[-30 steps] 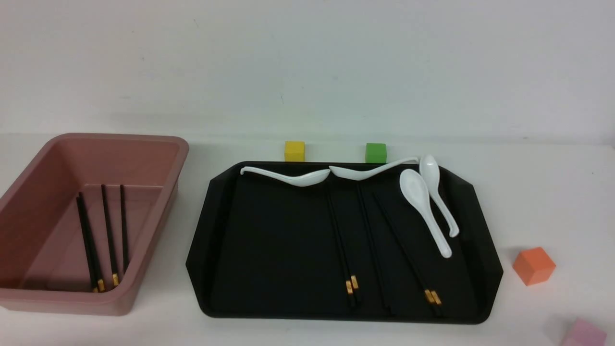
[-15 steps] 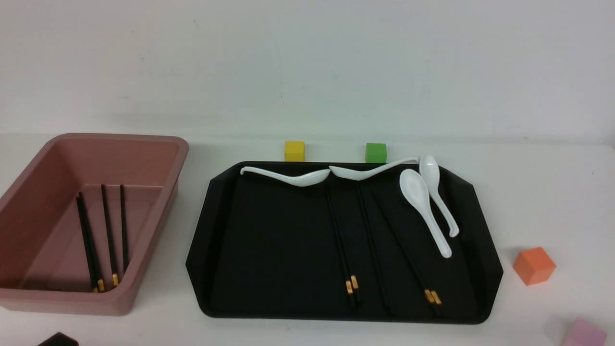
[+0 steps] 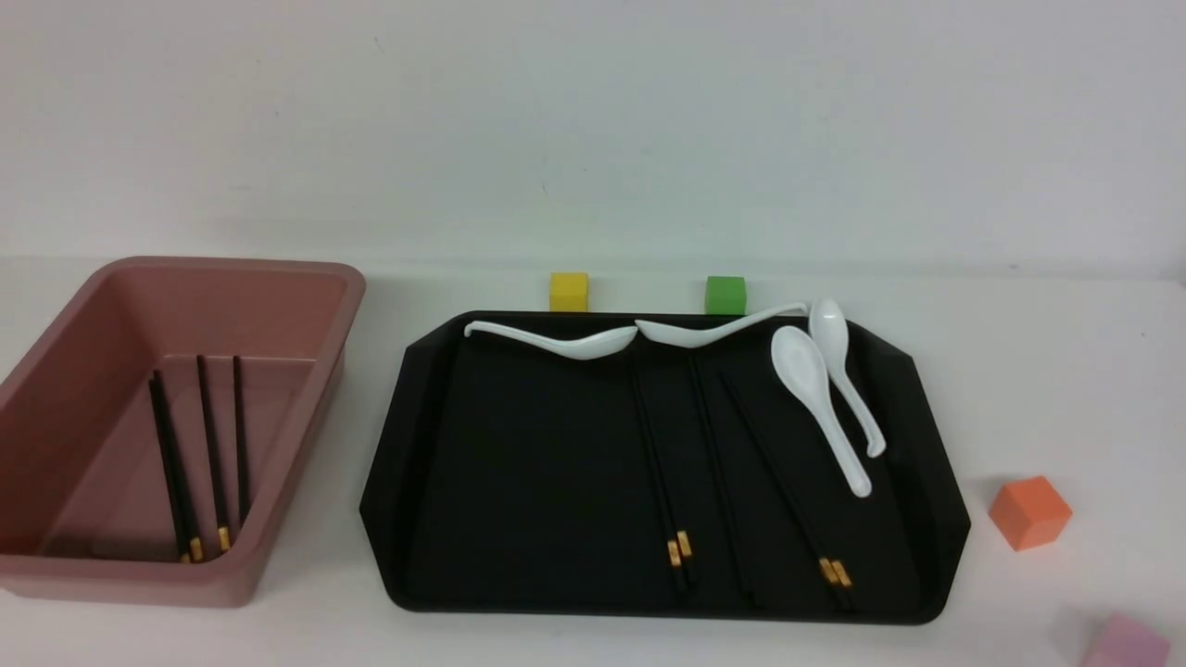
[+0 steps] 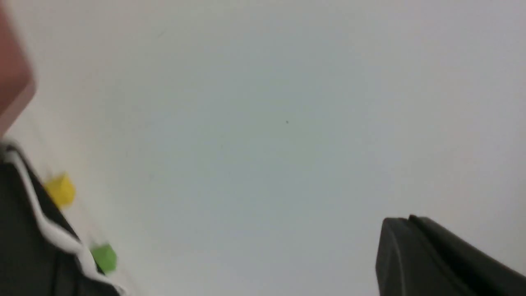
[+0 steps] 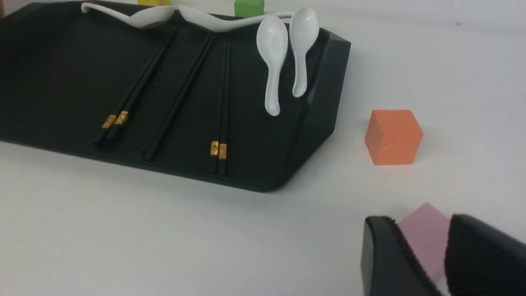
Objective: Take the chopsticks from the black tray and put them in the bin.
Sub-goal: Use the left arm to grab a pair of chopsticks
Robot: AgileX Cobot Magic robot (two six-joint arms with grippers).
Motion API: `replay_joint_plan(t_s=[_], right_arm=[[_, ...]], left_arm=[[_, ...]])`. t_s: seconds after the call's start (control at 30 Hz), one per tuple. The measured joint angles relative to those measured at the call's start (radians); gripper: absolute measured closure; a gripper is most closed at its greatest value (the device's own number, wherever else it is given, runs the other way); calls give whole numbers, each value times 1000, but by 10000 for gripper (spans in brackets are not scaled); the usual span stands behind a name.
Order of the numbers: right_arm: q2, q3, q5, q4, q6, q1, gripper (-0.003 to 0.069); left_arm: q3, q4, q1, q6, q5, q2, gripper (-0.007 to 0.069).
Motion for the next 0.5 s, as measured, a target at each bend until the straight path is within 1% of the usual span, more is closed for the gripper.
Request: replay_joint_plan(t_s=[0.07, 0.1, 0.13, 0.17, 0.2, 0.27, 0.37, 0.4, 0.43, 0.5], right_arm=[[0, 0, 0, 0, 0, 0, 419], [0, 0, 0, 0, 0, 0, 419], [0, 0, 0, 0, 0, 0, 419], [0, 0, 0, 0, 0, 0, 419], [0, 0, 0, 0, 0, 0, 419], [0, 0, 0, 0, 0, 0, 419], [0, 0, 0, 0, 0, 0, 419], [0, 0, 0, 0, 0, 0, 419], [0, 0, 0, 0, 0, 0, 419], [0, 0, 0, 0, 0, 0, 419]], left_arm=[[-77, 0, 0, 110, 92, 119, 637], [-114, 3, 0, 143, 159, 181, 637], [-148, 13, 0, 162, 237, 248, 637], [-168, 24, 0, 166, 270, 291, 637], [-212, 63, 0, 165, 391, 382, 637], [-266, 146, -1, 130, 546, 533, 637], [-357, 312, -2, 53, 771, 778, 637], [-372, 338, -3, 47, 802, 813, 637], [-433, 442, -7, 35, 908, 963, 637], [-509, 559, -26, 14, 1007, 1089, 637]])
